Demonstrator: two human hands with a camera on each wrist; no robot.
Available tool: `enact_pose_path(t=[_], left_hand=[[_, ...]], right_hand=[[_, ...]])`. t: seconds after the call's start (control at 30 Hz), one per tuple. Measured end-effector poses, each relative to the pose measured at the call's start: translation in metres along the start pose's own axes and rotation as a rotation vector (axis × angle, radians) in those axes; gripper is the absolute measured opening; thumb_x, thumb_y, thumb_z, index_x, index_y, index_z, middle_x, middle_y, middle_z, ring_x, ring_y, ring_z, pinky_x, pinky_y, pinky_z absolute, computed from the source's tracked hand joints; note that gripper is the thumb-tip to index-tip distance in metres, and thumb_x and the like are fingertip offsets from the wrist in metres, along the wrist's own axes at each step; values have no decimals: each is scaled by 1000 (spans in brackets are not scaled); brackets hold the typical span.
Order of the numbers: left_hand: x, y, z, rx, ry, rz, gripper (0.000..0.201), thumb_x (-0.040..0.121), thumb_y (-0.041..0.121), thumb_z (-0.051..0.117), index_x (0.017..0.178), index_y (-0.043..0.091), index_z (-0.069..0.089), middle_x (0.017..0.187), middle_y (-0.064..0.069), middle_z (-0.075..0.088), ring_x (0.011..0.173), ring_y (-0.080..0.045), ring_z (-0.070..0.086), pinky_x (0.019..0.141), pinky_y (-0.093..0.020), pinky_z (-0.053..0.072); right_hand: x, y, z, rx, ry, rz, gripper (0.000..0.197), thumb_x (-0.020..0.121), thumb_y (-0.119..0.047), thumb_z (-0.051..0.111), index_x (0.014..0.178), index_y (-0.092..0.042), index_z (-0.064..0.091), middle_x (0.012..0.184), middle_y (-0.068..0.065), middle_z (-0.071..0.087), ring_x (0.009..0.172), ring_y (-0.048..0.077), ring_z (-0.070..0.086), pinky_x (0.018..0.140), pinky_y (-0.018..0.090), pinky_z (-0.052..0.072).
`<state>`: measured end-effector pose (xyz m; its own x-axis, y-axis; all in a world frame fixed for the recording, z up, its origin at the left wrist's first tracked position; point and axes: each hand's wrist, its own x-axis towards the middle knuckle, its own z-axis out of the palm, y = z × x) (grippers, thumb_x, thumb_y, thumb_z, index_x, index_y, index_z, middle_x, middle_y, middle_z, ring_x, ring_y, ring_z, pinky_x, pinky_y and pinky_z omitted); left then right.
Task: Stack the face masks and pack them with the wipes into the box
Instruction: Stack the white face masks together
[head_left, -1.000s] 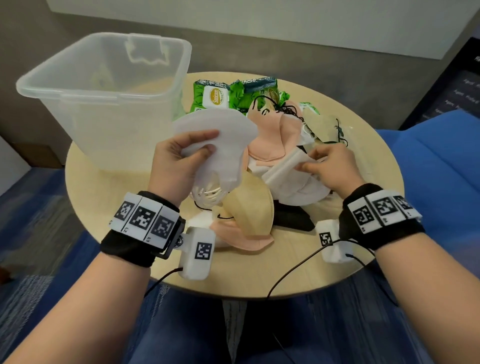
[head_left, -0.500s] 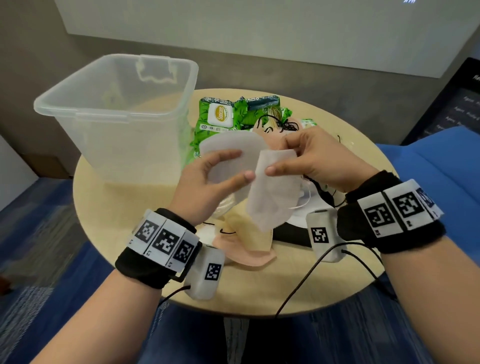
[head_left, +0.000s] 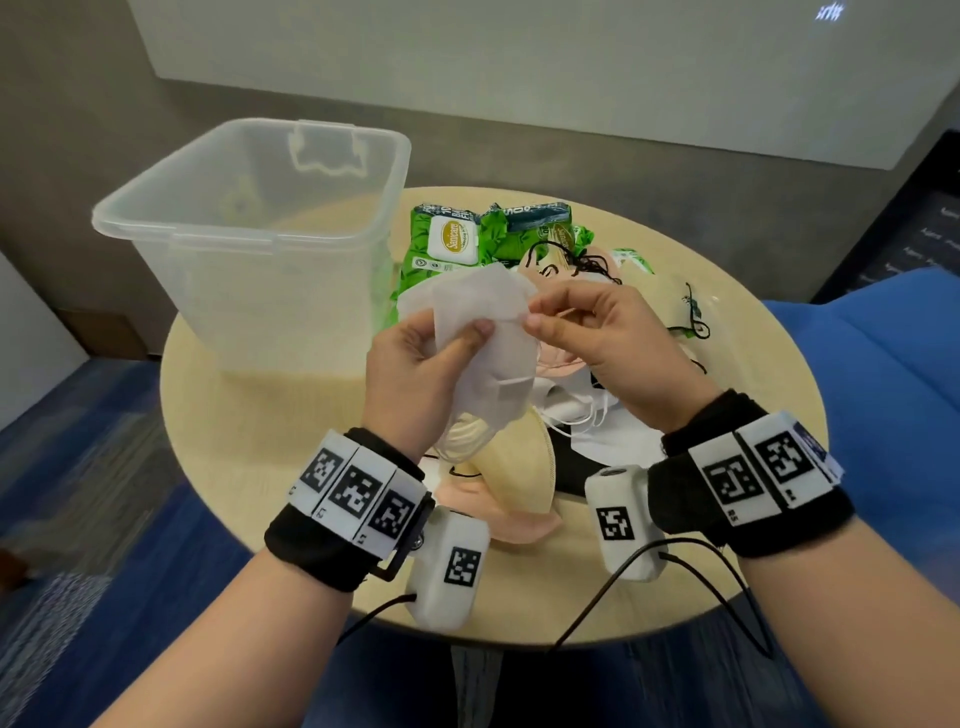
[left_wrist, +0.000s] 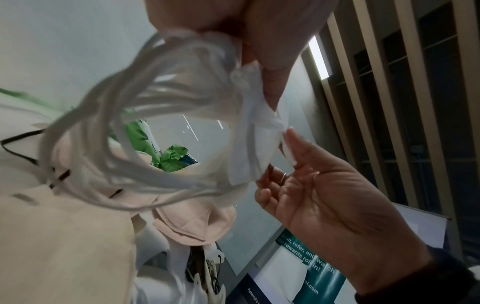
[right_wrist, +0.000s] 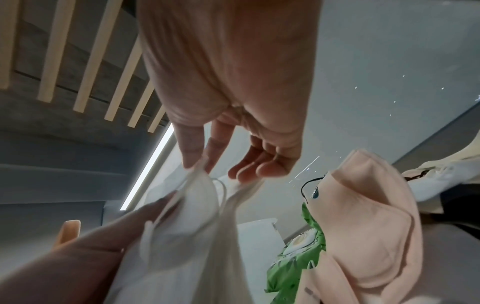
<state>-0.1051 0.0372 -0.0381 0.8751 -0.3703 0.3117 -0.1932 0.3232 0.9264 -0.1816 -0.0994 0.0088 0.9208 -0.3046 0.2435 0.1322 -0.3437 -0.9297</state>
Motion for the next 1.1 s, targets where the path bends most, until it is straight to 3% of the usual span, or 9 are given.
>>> enact_pose_path(t=[0.17,0.33,0.43,0.6,0.73,0.87,0.93,1.03,1.1], left_hand=[[1,-1,1,6,-12,6,7,82,9,68,83,16,71,77,6,74,74,-14,68,66,-27,55],[1,1,1,15,-91,26,9,76,18,68,83,22,72,81,5,74,76,-13,68,70,-30,56],[5,1,-3,79,-77,16,10,72,24,70,81,20,72,81,3,73,77,-16,67,73,-35,55],[10,3,-10,173,-71,-23,9,73,25,74,80,24,69,78,3,70,72,-12,64,69,-29,54],[9,12,-12,82,-106,-68,22,78,29,57,93,18,69,95,-1,69,94,-13,63,84,-26,50],[12,14,-14,52,-100,-107,39,71,44,48,93,24,73,105,5,70,108,-17,59,97,-40,43],[13,13,-14,40,-107,-93,40,73,46,44,89,26,75,105,7,70,109,-15,59,99,-40,41],[11,13,-11,-9,-165,-122,44,80,47,36,89,24,73,101,3,71,99,-13,63,83,-26,46],[7,15,-9,-53,-250,-144,46,80,49,34,88,23,72,90,5,73,85,-7,66,69,-17,49]], right_hand=[[-1,-8,5,91,62,-56,15,92,-5,51,84,-10,63,50,-19,58,50,-7,52,52,5,38],[7,-6,11,118,121,-58,12,80,1,65,72,-8,63,54,-5,56,46,2,48,49,12,39],[11,-5,4,123,139,-43,12,79,1,67,70,-7,66,53,-7,59,47,4,50,50,15,41],[10,-12,-16,121,141,-83,17,83,1,62,70,-9,61,56,-8,65,52,5,56,54,17,47],[10,-17,-32,-41,213,-129,22,89,-1,56,74,-16,54,59,-10,60,57,-1,54,61,15,45],[2,-26,-37,-361,-109,-113,20,90,-4,56,78,-20,56,76,7,59,68,4,50,68,14,40],[-1,-29,-35,-460,-332,-88,5,87,-17,58,82,-18,60,85,19,61,75,17,54,75,23,44],[1,-26,-25,-578,-482,-101,6,87,-25,60,83,-28,62,91,20,60,87,32,54,84,46,44],[7,-25,-17,-560,-423,-146,10,86,-28,61,79,-35,60,81,15,62,81,31,54,79,45,44]])
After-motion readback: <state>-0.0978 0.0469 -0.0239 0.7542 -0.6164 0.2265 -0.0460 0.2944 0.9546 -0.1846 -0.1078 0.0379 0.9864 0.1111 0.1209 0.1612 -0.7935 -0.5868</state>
